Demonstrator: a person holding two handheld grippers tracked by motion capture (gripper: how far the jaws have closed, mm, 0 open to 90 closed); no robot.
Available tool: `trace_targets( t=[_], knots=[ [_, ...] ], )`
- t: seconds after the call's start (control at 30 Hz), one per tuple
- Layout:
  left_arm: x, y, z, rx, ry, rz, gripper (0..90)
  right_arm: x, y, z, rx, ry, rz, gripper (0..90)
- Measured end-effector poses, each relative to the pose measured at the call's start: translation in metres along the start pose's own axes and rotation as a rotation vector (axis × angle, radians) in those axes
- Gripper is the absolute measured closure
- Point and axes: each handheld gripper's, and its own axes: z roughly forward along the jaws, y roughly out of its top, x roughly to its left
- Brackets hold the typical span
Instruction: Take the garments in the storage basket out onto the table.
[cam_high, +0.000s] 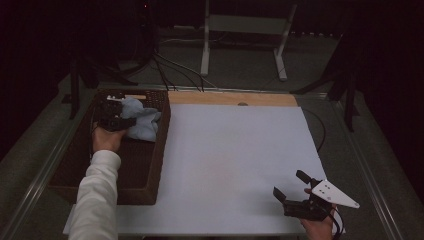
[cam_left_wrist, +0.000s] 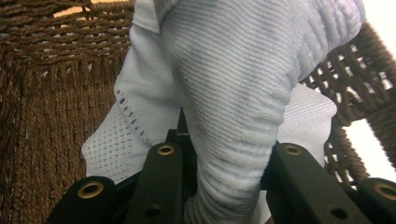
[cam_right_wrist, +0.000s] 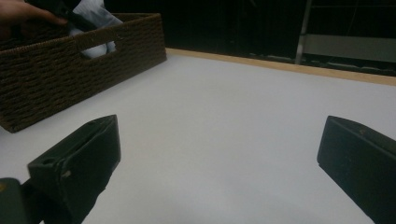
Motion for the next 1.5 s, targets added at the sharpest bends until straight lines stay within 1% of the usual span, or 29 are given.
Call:
trace_targets(
  t=[0.1, 0.2, 0.33, 0.93, 1.1, 1.37, 1.5],
  knots=[
    [0.002, 0.000, -0.004, -0.008, -0.006, -0.005, 73.9, 0.000, 0.000, 0.000, -0.001, 0.002, 0.000, 0.0],
    [0.003, 0.000, -0.007, -0.027, -0.015, -0.021, 73.9, 0.000, 0.000, 0.000, 0.000, 0.001, 0.001, 0.0],
    [0.004, 0.000, -0.012, -0.045, -0.027, -0.031, 74.0, 0.000, 0.000, 0.000, 0.000, 0.002, 0.001, 0.0],
    [0.007, 0.002, -0.033, -0.130, -0.087, -0.065, 73.9, 0.000, 0.000, 0.001, 0.002, 0.005, 0.002, 0.0],
    [0.008, 0.002, -0.036, -0.145, -0.105, -0.075, 73.9, 0.000, 0.000, 0.001, 0.003, 0.005, 0.002, 0.0],
    [0.008, 0.003, -0.042, -0.169, -0.130, -0.083, 73.9, 0.001, -0.001, 0.002, 0.006, 0.004, 0.003, 0.0],
    [0.008, 0.003, -0.044, -0.174, -0.136, -0.071, 73.9, 0.001, 0.000, 0.002, 0.005, 0.005, 0.003, 0.0]
  ],
)
